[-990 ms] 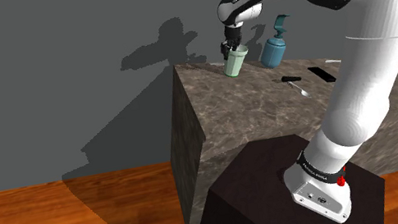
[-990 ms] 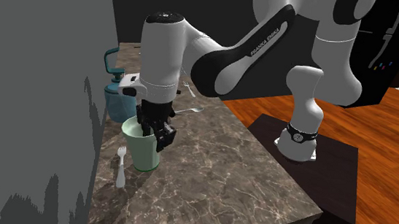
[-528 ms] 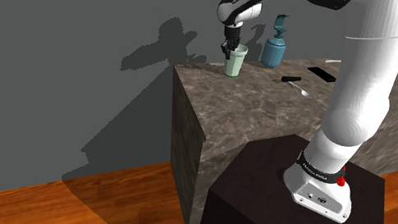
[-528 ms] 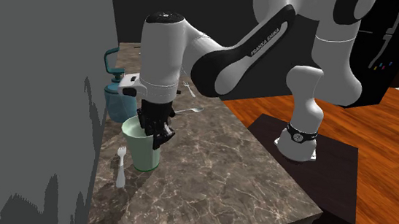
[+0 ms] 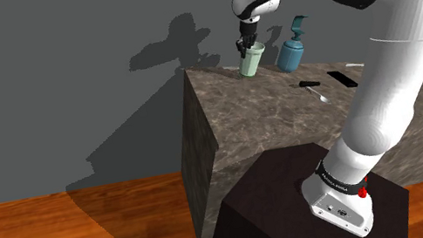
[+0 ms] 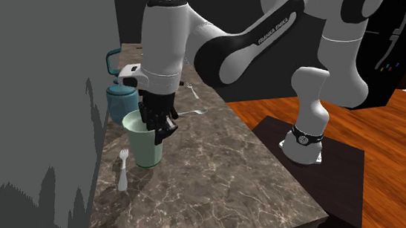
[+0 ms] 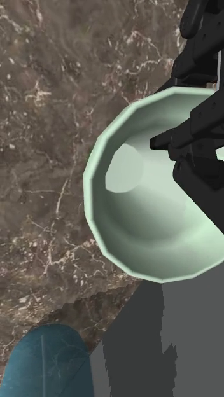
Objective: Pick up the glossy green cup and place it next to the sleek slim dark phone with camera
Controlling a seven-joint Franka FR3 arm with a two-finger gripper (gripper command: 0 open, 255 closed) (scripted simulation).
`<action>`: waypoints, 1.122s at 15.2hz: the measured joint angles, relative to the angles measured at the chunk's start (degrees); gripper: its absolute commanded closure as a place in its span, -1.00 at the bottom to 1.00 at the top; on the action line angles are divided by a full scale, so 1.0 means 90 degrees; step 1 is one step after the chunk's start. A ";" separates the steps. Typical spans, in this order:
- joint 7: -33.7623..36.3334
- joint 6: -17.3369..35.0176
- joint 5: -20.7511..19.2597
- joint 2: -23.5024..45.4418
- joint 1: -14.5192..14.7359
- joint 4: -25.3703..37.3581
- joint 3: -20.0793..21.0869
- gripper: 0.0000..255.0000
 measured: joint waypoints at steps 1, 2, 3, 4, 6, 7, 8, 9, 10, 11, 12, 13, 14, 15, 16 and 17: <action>-0.0013 -0.0073 -0.0003 -0.0027 -0.0002 0.0049 -0.0004 1.00; -0.0018 -0.0142 -0.0010 -0.0063 0.0001 0.0084 -0.0008 1.00; -0.0017 -0.0220 -0.0014 -0.0080 0.0008 0.0144 -0.0007 1.00; -0.0016 -0.0293 -0.0020 -0.0109 0.0015 0.0189 -0.0007 1.00; -0.0034 -0.0459 -0.0029 -0.0168 0.0019 0.0298 -0.0012 1.00; -0.0027 -0.0521 -0.0044 -0.0224 0.0030 0.0305 -0.0014 1.00; -0.0040 -0.0609 -0.0045 -0.0245 0.0030 0.0376 -0.0016 1.00; -0.0047 -0.0677 -0.0051 -0.0274 0.0031 0.0415 -0.0019 1.00; -0.0057 -0.0751 -0.0058 -0.0313 0.0033 0.0453 -0.0023 1.00; -0.0065 -0.0845 -0.0056 -0.0319 0.0034 0.0542 -0.0022 1.00; -0.0067 -0.0920 -0.0058 -0.0335 0.0039 0.0601 -0.0021 1.00; -0.0077 -0.0988 -0.0062 -0.0358 0.0039 0.0647 -0.0024 1.00; -0.0085 -0.1067 -0.0062 -0.0370 0.0040 0.0716 -0.0025 1.00; -0.0098 -0.1146 -0.0063 -0.0387 0.0038 0.0780 -0.0027 1.00; -0.0101 -0.1223 -0.0060 -0.0386 0.0041 0.0856 -0.0025 1.00; -0.0112 -0.1309 -0.0060 -0.0398 0.0042 0.0931 -0.0026 1.00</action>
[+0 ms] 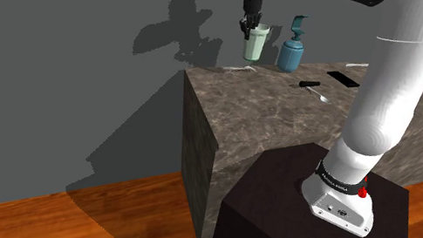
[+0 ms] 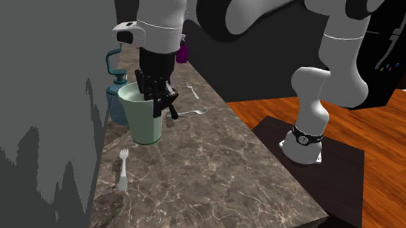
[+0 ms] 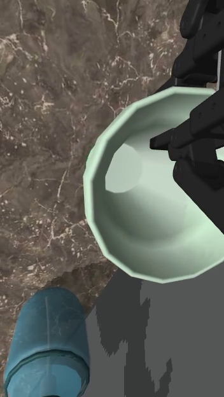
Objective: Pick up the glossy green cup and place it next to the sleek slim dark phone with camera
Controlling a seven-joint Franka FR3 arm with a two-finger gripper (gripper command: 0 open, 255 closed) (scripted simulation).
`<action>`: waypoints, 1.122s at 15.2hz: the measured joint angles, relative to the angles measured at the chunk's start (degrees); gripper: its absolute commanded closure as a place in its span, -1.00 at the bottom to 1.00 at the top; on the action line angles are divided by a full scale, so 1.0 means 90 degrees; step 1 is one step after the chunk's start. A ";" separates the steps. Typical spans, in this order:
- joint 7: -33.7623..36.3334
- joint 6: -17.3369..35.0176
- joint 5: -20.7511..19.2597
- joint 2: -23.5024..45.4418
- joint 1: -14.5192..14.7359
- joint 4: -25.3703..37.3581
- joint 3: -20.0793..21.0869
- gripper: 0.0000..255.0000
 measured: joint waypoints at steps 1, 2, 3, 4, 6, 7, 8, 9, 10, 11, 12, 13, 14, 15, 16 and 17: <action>-0.0011 -0.0105 0.0004 -0.0001 0.0000 0.0106 0.0000 1.00; -0.0028 -0.0180 0.0003 -0.0016 -0.0003 0.0168 -0.0003 1.00; -0.0040 -0.0257 0.0000 -0.0042 -0.0004 0.0221 -0.0007 1.00; -0.0046 -0.0348 0.0005 -0.0031 -0.0003 0.0323 -0.0005 1.00; -0.0064 -0.0512 0.0007 -0.0043 -0.0002 0.0476 -0.0005 1.00; -0.0082 -0.0585 0.0011 -0.0045 -0.0007 0.0548 -0.0008 1.00; -0.0094 -0.0671 0.0011 -0.0055 -0.0009 0.0626 -0.0010 1.00; -0.0107 -0.0760 0.0014 -0.0058 -0.0010 0.0712 -0.0012 1.00; -0.0117 -0.0843 0.0018 -0.0050 -0.0012 0.0804 -0.0012 1.00; -0.0126 -0.0930 0.0026 -0.0031 -0.0013 0.0910 -0.0010 1.00; -0.0147 -0.1007 0.0029 -0.0036 -0.0019 0.0983 -0.0014 1.00; -0.0159 -0.1091 0.0032 -0.0032 -0.0022 0.1071 -0.0016 1.00; -0.0165 -0.1181 0.0028 -0.0050 -0.0018 0.1144 -0.0016 1.00; -0.0179 -0.1270 0.0033 -0.0043 -0.0022 0.1241 -0.0018 1.00; -0.0212 -0.1361 0.0054 0.0005 -0.0041 0.1384 -0.0023 1.00; -0.0231 -0.1466 0.0064 0.0032 -0.0049 0.1514 -0.0025 1.00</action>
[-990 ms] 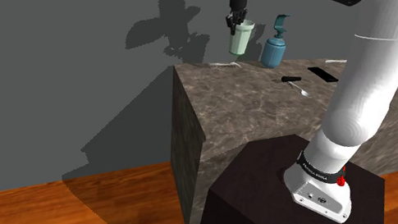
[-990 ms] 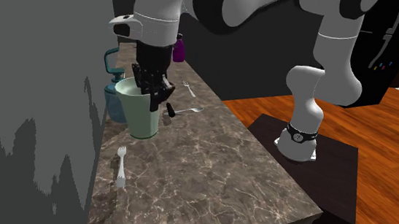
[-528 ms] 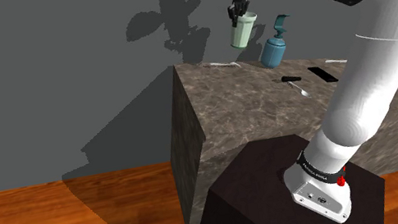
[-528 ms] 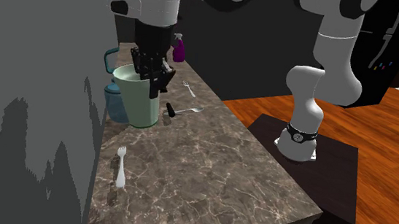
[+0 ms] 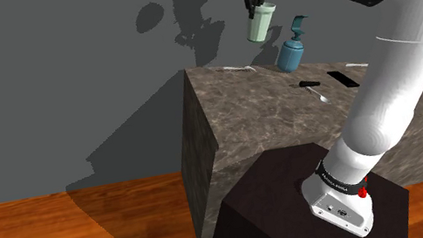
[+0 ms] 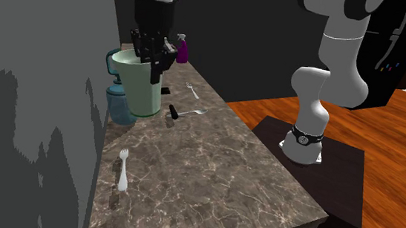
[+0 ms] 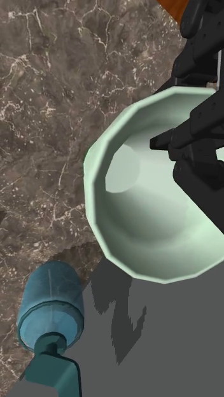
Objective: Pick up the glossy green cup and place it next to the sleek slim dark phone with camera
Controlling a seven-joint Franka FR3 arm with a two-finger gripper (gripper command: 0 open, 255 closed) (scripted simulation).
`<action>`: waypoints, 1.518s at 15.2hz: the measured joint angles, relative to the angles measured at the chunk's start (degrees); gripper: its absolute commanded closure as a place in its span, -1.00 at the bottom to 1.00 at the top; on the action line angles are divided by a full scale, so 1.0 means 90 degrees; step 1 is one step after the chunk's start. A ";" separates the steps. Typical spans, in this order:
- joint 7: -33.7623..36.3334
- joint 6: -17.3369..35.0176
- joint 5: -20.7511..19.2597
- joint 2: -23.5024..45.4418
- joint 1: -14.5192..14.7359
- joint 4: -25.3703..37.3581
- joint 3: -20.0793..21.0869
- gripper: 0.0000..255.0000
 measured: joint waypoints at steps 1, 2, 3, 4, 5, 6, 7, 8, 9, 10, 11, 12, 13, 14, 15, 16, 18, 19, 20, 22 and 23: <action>-0.0007 -0.0087 0.0007 0.0020 -0.0001 0.0106 0.0002 1.00; -0.0022 -0.0201 0.0023 0.0064 -0.0008 0.0264 0.0002 1.00; -0.0029 -0.0241 0.0025 0.0063 -0.0009 0.0304 0.0001 1.00; -0.0089 -0.0228 0.0014 -0.0004 -0.0042 0.0234 -0.0023 1.00; -0.0165 -0.0189 -0.0010 -0.0116 -0.0082 0.0100 -0.0058 1.00; -0.0194 -0.0101 -0.0061 -0.0287 -0.0091 -0.0146 -0.0082 1.00; -0.0300 -0.0043 -0.0077 -0.0387 -0.0153 -0.0283 -0.0130 1.00; -0.0388 0.0024 -0.0127 -0.0573 -0.0196 -0.0514 -0.0176 1.00; -0.0440 0.0095 -0.0173 -0.0726 -0.0223 -0.0716 -0.0209 1.00; -0.0553 0.0124 -0.0186 -0.0808 -0.0284 -0.0807 -0.0261 1.00; -0.0639 0.0206 -0.0240 -0.0988 -0.0330 -0.1045 -0.0308 1.00; -0.0757 0.0278 -0.0257 -0.1076 -0.0397 -0.1178 -0.0369 1.00; -0.0874 0.0294 -0.0277 -0.1165 -0.0458 -0.1261 -0.0425 1.00; -0.0958 0.0306 -0.0328 -0.1320 -0.0500 -0.1406 -0.0469 1.00; -0.1061 0.0353 -0.0363 -0.1440 -0.0555 -0.1544 -0.0524 1.00; -0.1206 0.0375 -0.0362 -0.1483 -0.0631 -0.1582 -0.0599 1.00; -0.1461 0.0452 -0.0400 -0.1630 -0.0763 -0.1755 -0.0732 1.00; -0.1604 0.0506 -0.0405 -0.1678 -0.0837 -0.1829 -0.0810 1.00; -0.1721 0.0541 -0.0423 -0.1743 -0.0896 -0.1907 -0.0872 1.00; -0.1986 0.0589 -0.0432 -0.1821 -0.1025 -0.1984 -0.1016 1.00; -0.2109 0.0607 -0.0456 -0.1893 -0.1085 -0.2050 -0.1081 1.00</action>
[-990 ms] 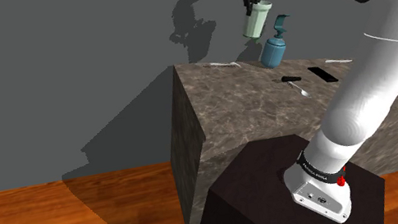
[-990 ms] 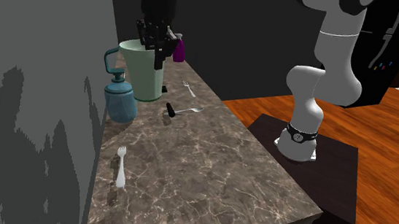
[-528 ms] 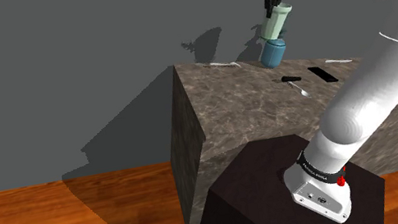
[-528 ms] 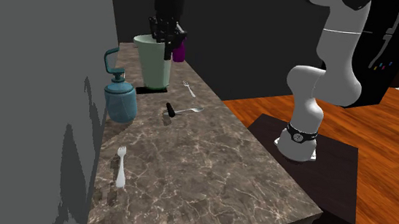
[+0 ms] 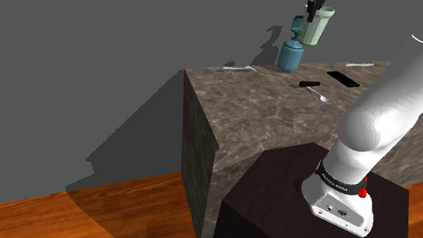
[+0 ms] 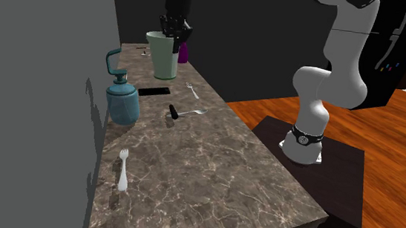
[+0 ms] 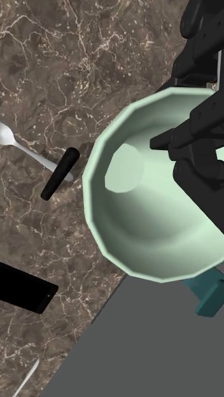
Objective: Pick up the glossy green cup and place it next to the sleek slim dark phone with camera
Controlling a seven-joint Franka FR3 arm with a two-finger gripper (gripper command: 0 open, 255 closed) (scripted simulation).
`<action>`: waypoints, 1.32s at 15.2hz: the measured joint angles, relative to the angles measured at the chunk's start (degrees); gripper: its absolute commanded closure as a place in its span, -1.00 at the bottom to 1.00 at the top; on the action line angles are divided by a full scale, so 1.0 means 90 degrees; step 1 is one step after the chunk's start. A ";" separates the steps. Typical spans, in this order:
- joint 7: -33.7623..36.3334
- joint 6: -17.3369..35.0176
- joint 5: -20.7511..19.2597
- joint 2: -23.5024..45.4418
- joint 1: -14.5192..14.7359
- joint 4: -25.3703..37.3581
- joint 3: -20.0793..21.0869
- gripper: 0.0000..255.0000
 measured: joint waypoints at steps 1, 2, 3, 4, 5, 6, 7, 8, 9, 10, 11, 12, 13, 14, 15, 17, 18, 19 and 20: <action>-0.0152 0.0019 0.0009 -0.0019 -0.0071 -0.0012 -0.0084 1.00; -0.0260 0.0074 0.0003 -0.0051 -0.0124 -0.0080 -0.0145 1.00; -0.0402 0.0075 0.0003 -0.0083 -0.0187 -0.0088 -0.0221 1.00; -0.0558 0.0072 0.0003 -0.0118 -0.0257 -0.0093 -0.0304 1.00; -0.0744 0.0127 0.0042 -0.0081 -0.0338 -0.0089 -0.0412 1.00; -0.0915 0.0112 0.0052 -0.0094 -0.0411 -0.0063 -0.0502 1.00; -0.1066 0.0149 0.0055 -0.0120 -0.0480 -0.0099 -0.0586 1.00; -0.1200 0.0175 0.0067 -0.0126 -0.0539 -0.0112 -0.0661 1.00; -0.1358 0.0200 0.0108 -0.0089 -0.0603 -0.0087 -0.0751 1.00; -0.1532 0.0225 0.0168 -0.0024 -0.0671 -0.0037 -0.0847 1.00; -0.1753 0.0241 0.0265 0.0092 -0.0756 0.0067 -0.0968 1.00; -0.1878 0.0229 0.0272 0.0073 -0.0809 0.0073 -0.1029 1.00; -0.2042 0.0278 0.0313 0.0096 -0.0882 0.0060 -0.1119 1.00; -0.2222 0.0275 0.0377 0.0153 -0.0956 0.0125 -0.1212 1.00; -0.2403 0.0304 0.0446 0.0216 -0.1032 0.0160 -0.1304 1.00; -0.2773 0.0319 0.0626 0.0397 -0.1191 0.0310 -0.1488 1.00; -0.2977 0.0277 0.0750 0.0526 -0.1282 0.0457 -0.1579 1.00; -0.3191 0.0295 0.0843 0.0600 -0.1386 0.0503 -0.1674 1.00; -0.3450 0.0243 0.1016 0.0781 -0.1522 0.0694 -0.1784 1.00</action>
